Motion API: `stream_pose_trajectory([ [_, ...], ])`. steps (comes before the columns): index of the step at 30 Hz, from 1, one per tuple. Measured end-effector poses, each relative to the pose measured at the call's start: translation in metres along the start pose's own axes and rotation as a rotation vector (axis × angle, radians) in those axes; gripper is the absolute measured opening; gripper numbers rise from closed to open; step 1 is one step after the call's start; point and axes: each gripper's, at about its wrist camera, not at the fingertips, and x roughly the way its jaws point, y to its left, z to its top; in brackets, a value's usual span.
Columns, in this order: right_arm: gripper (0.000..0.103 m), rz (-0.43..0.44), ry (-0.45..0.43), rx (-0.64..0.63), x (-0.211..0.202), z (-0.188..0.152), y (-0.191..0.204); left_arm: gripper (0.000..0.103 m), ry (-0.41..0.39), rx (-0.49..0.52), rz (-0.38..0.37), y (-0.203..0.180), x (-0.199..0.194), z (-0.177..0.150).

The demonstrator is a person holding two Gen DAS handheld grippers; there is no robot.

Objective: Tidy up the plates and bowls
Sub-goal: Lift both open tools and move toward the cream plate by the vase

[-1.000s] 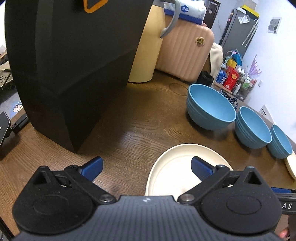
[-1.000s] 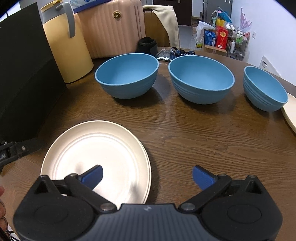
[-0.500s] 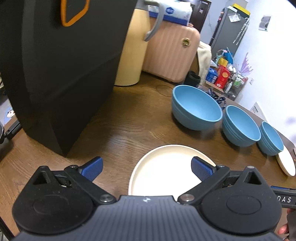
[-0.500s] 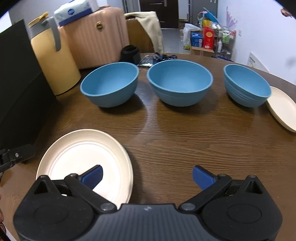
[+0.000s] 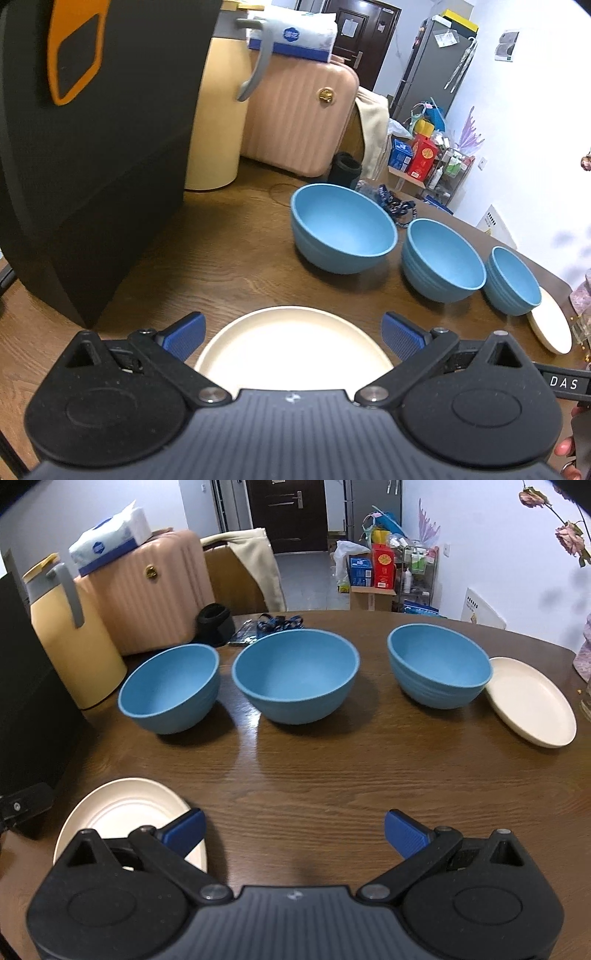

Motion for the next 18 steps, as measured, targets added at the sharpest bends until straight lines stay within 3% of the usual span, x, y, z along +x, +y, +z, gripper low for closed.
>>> stream_pose_trajectory([
  [18,0.103,-0.051,-0.071,0.081,-0.014,0.029,-0.097,0.103,-0.019,0.029,-0.028,-0.093,0.014,0.006],
])
